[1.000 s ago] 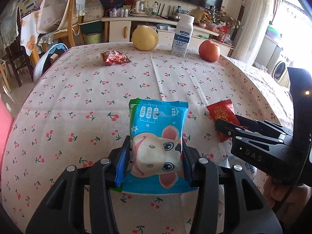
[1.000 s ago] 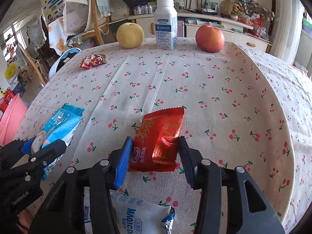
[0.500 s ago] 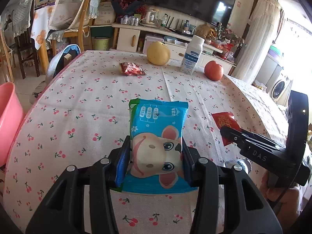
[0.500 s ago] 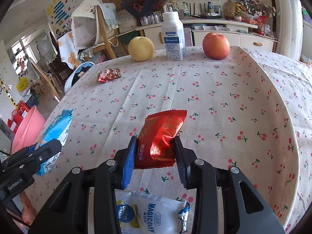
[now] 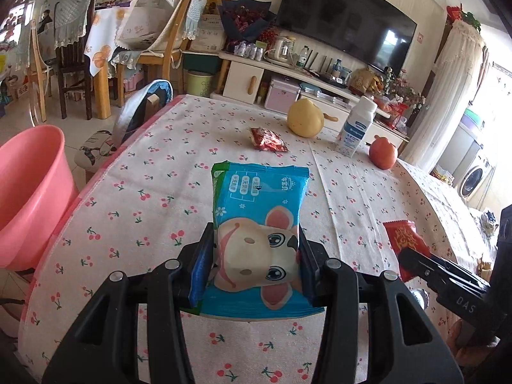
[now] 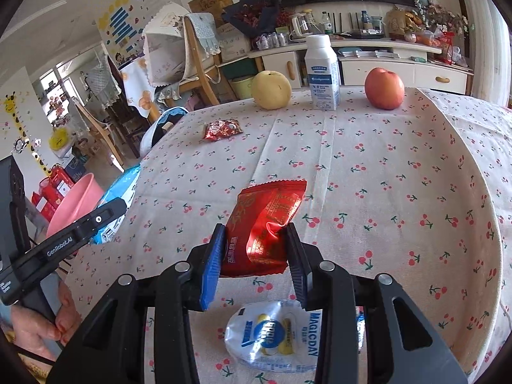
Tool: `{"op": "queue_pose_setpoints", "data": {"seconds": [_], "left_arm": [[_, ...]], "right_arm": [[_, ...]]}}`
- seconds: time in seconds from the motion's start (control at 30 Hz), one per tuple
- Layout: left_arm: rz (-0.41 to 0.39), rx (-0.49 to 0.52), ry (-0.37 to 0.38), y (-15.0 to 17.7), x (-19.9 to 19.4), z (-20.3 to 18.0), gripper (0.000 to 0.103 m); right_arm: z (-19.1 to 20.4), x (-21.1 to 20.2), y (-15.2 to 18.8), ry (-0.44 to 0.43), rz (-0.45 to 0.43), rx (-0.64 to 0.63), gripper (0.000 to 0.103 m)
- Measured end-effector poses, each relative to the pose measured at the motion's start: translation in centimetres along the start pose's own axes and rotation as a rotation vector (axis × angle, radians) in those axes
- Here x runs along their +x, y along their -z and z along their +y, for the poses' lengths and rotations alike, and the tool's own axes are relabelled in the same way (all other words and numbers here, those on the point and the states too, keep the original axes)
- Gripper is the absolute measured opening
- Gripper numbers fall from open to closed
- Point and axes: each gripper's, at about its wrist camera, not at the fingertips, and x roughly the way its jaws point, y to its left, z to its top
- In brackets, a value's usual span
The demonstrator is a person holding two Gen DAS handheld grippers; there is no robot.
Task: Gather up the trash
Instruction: 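Lift both packets and carry them over the pink bucket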
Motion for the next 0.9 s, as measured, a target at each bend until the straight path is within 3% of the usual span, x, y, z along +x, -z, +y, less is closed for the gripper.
{"op": "queue_pose_setpoints", "data": {"seconds": [0.5, 0.7, 0.9], "left_arm": [[-0.142, -0.149, -0.123, -3.9, -3.5, 8.6, 0.048], [-0.187, -0.237, -0.227, -4.9, -5.0, 13.8, 0.048], [-0.173, -0.371, -0.327, -5.1, -5.5, 20.0, 0.048]], "right_arm": [[12.5, 2.9, -1.1, -0.123, 0.052, -0.193, 0.039], [19.1, 4.8, -2.4, -0.200, 0.053, -0.278, 0.039], [26.6, 6.9, -3.1, -0.284, 0.065, -0.370, 0.039]]}}
